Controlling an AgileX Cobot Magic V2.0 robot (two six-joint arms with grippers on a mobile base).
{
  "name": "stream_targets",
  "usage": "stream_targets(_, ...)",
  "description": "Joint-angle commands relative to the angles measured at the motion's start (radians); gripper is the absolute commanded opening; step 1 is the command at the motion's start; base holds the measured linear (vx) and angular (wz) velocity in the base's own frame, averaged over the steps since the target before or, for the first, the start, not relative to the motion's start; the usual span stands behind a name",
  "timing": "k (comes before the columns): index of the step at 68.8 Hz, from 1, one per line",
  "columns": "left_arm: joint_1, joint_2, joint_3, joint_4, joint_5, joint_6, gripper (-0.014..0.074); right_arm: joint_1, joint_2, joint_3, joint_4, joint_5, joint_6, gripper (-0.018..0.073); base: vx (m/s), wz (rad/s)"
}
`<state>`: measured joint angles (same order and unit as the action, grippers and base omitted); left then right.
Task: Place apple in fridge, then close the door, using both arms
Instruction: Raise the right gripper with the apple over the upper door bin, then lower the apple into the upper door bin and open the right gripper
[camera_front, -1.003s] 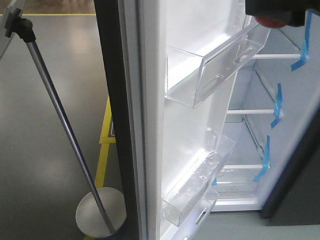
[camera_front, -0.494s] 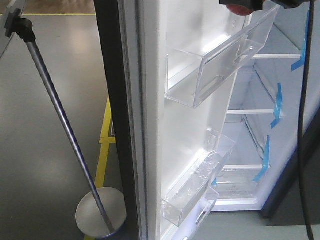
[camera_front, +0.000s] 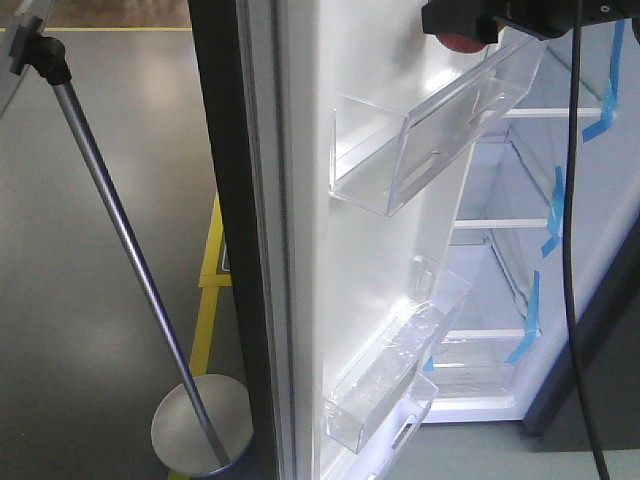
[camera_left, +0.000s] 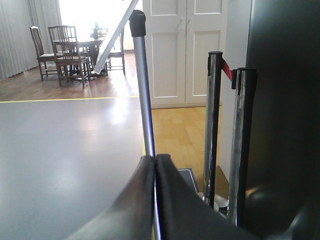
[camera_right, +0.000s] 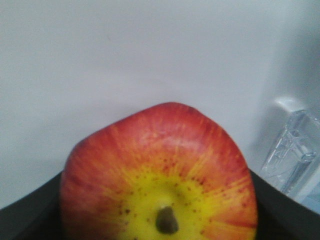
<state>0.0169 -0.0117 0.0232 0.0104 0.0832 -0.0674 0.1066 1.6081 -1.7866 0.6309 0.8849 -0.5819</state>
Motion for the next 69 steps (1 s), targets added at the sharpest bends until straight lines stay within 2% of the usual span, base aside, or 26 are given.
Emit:
stream_targets(1, -0.007, -0.014, -0.016, -0.01, -0.068, -0.001, -0.0006, -0.007, -0.029, -0.029, 0.025, -0.045, 0.0, 0.0473, 0.0, 0.0)
stream_targets(12, -0.007, -0.014, -0.016, -0.01, -0.068, -0.001, -0.0006, -0.007, -0.029, -0.029, 0.025, -0.044, 0.001, 0.0573, 0.0, 0.0)
stream_targets(20, -0.007, -0.014, -0.016, -0.01, -0.068, -0.001, -0.0006, -0.007, -0.029, -0.029, 0.025, -0.043, 0.001, 0.0606, 0.0, 0.0)
stream_targets(38, -0.007, -0.014, -0.016, -0.01, -0.068, -0.001, -0.0006, -0.007, -0.076, -0.029, 0.031, -0.029, 0.011, 0.0596, 0.0, 0.0)
stream_targets(55, -0.007, -0.014, -0.016, -0.01, -0.068, -0.001, -0.0006, -0.007, -0.189, -0.022, 0.03, 0.044, 0.072, 0.0573, 0.0, 0.0)
stream_targets(69, -0.007, -0.014, -0.016, -0.01, -0.068, -0.001, -0.0006, -0.003, -0.345, 0.169, 0.06, 0.015, 0.048, 0.0548, 0.0, 0.0)
